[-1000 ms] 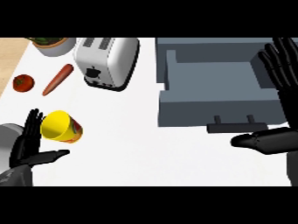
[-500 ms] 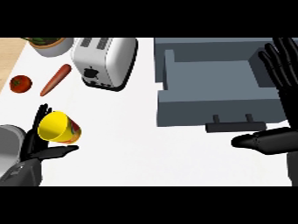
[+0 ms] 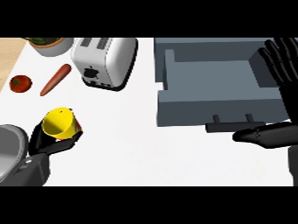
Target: Pick up the cup, place it into the drawer and close the drawer
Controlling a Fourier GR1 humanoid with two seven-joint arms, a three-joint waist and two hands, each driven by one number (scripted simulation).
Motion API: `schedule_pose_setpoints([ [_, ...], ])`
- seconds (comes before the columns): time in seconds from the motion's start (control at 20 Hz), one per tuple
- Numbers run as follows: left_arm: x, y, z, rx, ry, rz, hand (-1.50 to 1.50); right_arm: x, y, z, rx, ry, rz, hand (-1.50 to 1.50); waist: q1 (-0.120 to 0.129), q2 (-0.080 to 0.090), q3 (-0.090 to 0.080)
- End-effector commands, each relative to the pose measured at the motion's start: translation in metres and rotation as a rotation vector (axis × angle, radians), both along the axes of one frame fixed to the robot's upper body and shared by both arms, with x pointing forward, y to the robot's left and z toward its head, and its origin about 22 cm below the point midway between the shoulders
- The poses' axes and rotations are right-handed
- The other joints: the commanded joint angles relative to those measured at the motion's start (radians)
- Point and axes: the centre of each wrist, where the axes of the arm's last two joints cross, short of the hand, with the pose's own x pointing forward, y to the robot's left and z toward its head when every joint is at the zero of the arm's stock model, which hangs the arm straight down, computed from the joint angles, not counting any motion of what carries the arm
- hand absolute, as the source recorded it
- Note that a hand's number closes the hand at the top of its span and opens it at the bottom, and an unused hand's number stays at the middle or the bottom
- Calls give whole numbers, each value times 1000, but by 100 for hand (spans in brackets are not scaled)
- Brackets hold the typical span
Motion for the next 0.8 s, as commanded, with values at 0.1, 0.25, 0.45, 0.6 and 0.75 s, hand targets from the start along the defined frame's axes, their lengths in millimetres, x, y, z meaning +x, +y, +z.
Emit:
schedule_pose_setpoints([
  [0.1, 3, 5, 6, 195, -207, 112, 150, 9, -2, -3, -3, -12, -26, -150, 6, 5, 0],
  [0.25, 12, -11, 6, 54, -279, 128, 150, -3, 2, 5, 15, 10, 0, -150, -4, -4, 0],
  [0.45, 35, -26, 20, -36, -340, 66, 150, 3, -8, 5, 44, 3, -34, -150, 11, -9, 3],
  [0.6, 40, -43, 19, -59, -344, 94, 150, -1, -24, -7, 16, -4, -33, -150, 11, -8, 3],
  [0.75, 55, -78, 25, -71, -383, 10, 150, -4, -12, 3, 2, 6, -30, -150, 18, -13, 4],
])
